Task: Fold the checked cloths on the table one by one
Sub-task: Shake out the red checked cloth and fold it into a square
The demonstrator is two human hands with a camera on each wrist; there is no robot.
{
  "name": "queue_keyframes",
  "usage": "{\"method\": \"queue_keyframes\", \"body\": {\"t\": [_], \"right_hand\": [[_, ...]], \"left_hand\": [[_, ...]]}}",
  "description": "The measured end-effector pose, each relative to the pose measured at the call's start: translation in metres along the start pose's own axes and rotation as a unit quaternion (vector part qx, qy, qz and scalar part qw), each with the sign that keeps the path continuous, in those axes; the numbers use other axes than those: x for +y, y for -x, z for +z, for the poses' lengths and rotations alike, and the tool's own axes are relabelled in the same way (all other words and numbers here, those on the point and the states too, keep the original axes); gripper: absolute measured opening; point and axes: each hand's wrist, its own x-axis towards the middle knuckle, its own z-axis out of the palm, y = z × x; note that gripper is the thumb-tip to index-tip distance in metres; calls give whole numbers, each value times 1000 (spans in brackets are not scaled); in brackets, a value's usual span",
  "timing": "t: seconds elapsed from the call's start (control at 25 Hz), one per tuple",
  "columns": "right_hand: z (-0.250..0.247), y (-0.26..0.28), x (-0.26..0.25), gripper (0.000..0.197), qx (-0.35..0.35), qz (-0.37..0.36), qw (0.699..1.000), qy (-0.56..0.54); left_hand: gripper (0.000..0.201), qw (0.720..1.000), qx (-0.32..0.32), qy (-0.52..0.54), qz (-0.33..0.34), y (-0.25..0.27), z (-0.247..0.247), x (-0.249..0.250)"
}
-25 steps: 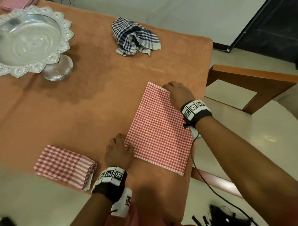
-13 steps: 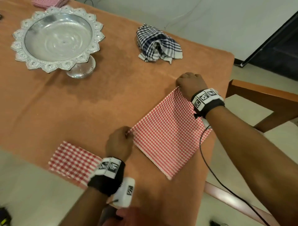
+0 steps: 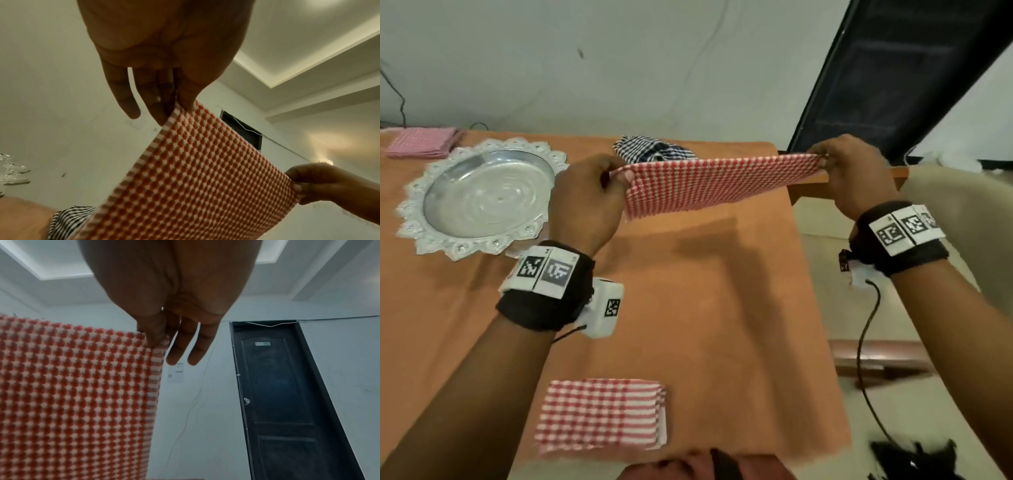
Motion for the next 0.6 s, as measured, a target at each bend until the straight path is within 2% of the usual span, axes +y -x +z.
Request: {"method": "queue_keyframes", "body": {"t": [0.2, 0.32, 0.44, 0.52, 0.6], "right_hand": [[-14, 47, -22, 32, -11, 36, 998, -48], [-4, 53, -29, 33, -42, 56, 996, -51], [34, 44, -22, 31, -133, 80, 988, -26], [76, 32, -9, 28, -198, 102, 975, 4], [122, 17, 6, 27, -252, 111, 961, 30]], "left_hand": [[22, 999, -7, 41, -4, 18, -25, -11], [21, 999, -30, 34, -26, 20, -19, -26], [20, 993, -89, -3, -74, 17, 12, -50], [21, 981, -146, -37, -119, 11, 42, -70], [22, 968, -194, -81, -135, 1, 74, -89]]}}
